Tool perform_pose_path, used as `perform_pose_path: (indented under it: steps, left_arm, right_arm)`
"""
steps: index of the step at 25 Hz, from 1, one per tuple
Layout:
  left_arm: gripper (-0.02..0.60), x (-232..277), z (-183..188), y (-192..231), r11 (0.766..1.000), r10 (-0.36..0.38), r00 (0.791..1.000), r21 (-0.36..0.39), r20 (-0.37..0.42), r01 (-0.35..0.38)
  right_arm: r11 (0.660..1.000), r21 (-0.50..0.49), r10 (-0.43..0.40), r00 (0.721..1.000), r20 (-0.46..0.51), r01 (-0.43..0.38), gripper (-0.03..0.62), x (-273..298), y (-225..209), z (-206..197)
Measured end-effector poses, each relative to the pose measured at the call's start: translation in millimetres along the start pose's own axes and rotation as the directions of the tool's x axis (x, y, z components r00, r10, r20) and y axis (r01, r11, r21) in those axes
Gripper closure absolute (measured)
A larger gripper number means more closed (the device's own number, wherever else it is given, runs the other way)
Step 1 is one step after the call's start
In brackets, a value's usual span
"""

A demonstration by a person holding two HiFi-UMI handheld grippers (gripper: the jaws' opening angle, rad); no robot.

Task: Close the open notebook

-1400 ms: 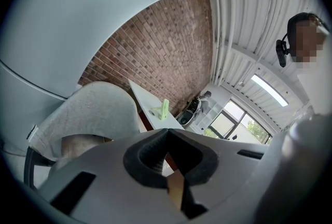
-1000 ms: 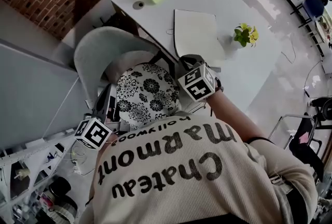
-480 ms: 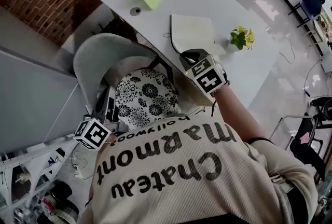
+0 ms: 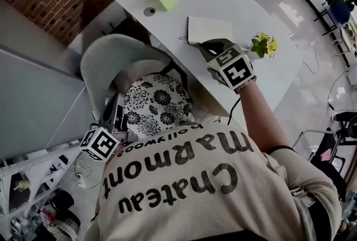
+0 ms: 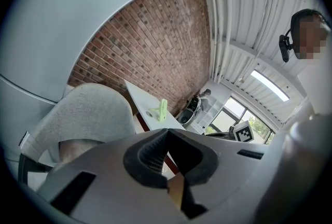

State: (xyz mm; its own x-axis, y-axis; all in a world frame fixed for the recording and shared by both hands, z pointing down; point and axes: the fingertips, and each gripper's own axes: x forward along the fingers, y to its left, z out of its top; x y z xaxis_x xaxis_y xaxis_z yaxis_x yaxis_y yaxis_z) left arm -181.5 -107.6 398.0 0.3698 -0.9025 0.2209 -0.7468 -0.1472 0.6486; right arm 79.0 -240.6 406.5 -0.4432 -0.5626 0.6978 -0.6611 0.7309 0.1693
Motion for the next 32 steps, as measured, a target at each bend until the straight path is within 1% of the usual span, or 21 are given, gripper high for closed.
perform_pose_path:
  steps: [7, 19, 26, 32]
  left_arm:
    - [0.581, 1, 2, 8, 1.000, 0.022, 0.999, -0.012, 0.026, -0.022]
    - [0.581, 12, 1, 12, 0.997, 0.066, 0.997, -0.028, 0.037, -0.065]
    - [0.581, 21, 3, 11, 0.996, 0.088, 0.995, -0.031, 0.054, -0.087]
    - [0.581, 22, 8, 10, 0.993, 0.120, 0.990, -0.031, 0.071, -0.118]
  right_arm:
    - [0.999, -0.038, -0.016, 1.000, 0.009, 0.016, 0.574, 4, -17, 13]
    - [0.995, -0.101, -0.013, 1.000, 0.021, 0.015, 0.577, 22, -31, 25]
    - [0.994, -0.109, 0.030, 0.999, 0.022, -0.028, 0.579, 35, -41, 32]
    - [0.992, -0.101, 0.079, 0.996, 0.027, -0.076, 0.579, 46, -61, 40]
